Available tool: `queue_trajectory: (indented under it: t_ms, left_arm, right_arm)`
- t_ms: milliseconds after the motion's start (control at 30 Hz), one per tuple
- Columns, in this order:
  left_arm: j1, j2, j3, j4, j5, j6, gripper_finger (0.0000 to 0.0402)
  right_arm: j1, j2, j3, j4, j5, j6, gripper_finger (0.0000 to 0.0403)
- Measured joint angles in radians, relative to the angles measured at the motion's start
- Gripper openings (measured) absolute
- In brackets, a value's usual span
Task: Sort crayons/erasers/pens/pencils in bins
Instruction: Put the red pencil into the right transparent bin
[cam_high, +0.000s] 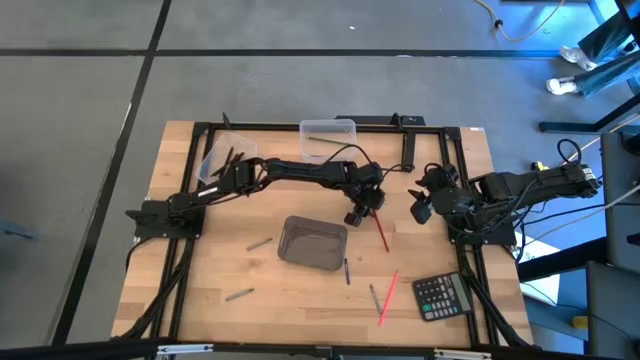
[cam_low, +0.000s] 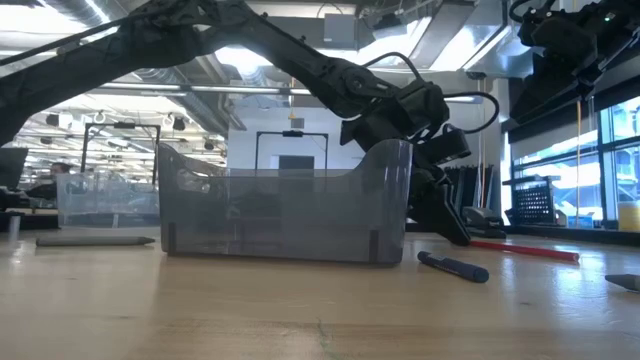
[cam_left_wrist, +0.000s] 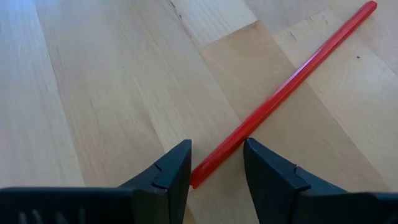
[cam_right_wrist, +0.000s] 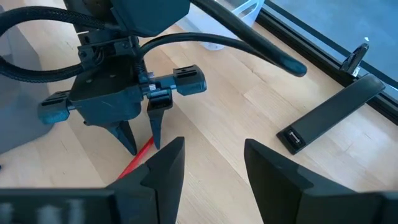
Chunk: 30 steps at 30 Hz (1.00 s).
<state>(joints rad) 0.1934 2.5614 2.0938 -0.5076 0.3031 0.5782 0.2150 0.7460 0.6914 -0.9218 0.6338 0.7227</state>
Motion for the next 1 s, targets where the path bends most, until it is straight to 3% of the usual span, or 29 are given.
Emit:
queue_trajectory:
  t_ms: [533, 1000]
  left_arm:
    - [0.014, -0.003, 0.000, -0.072, 0.029, 0.012, 0.0089]
    - [0.007, -0.003, 0.000, -0.081, 0.005, 0.067, 0.0010]
  right_arm:
    - [0.000, 0.000, 0.000, 0.001, 0.001, 0.002, 0.0171]
    - [0.000, 0.000, 0.000, 0.002, 0.003, 0.003, 0.0171]
